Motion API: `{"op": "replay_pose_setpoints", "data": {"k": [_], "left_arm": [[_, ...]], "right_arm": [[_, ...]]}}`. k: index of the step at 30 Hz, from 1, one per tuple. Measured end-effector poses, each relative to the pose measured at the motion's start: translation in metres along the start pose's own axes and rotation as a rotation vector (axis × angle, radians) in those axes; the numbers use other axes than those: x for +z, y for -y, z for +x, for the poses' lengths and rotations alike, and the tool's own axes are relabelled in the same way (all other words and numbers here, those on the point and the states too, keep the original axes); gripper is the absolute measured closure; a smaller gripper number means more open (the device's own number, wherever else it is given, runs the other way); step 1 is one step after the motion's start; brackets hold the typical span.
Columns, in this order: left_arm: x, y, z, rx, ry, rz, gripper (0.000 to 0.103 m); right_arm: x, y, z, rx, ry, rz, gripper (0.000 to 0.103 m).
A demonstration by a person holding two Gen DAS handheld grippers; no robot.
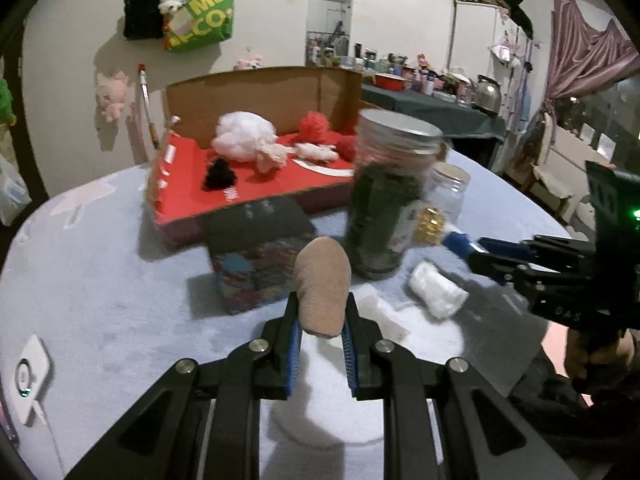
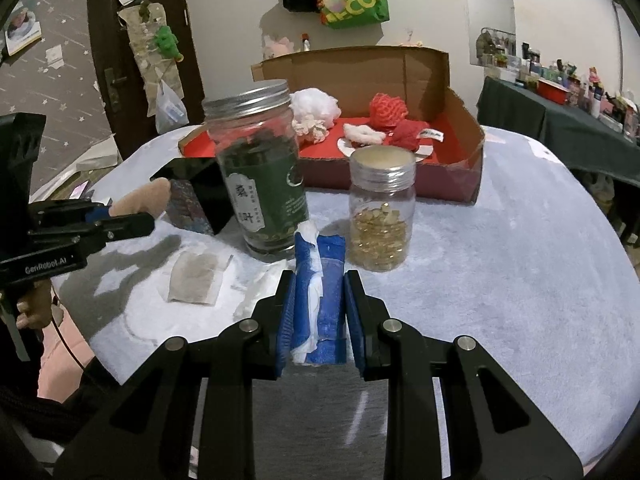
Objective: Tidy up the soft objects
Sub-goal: 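Carry the tan sponge and blue packet over the box interior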
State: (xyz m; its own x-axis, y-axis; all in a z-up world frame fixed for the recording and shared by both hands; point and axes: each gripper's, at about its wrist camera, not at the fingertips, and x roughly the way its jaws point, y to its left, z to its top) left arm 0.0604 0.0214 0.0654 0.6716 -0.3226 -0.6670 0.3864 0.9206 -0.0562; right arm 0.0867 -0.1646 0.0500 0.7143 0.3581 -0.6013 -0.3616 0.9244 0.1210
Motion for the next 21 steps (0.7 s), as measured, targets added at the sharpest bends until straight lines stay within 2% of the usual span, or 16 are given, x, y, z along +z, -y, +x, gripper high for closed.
{"op": "replay_pose_setpoints", "data": {"k": [5,11,21], "left_arm": [[-0.005,0.009,0.012,-0.063,-0.027,-0.006,0.084],[-0.008,0.007,0.015,-0.076,-0.034,-0.027,0.084],[-0.022,-0.03,-0.002,0.015,-0.05,-0.09,0.084]], "right_arm": [[-0.002,-0.003,0.004,0.009,-0.013,-0.006,0.08],[-0.003,-0.003,0.006,0.012,-0.017,-0.004,0.08],[-0.009,0.025,-0.001,-0.029,-0.023,0.044,0.08]]}}
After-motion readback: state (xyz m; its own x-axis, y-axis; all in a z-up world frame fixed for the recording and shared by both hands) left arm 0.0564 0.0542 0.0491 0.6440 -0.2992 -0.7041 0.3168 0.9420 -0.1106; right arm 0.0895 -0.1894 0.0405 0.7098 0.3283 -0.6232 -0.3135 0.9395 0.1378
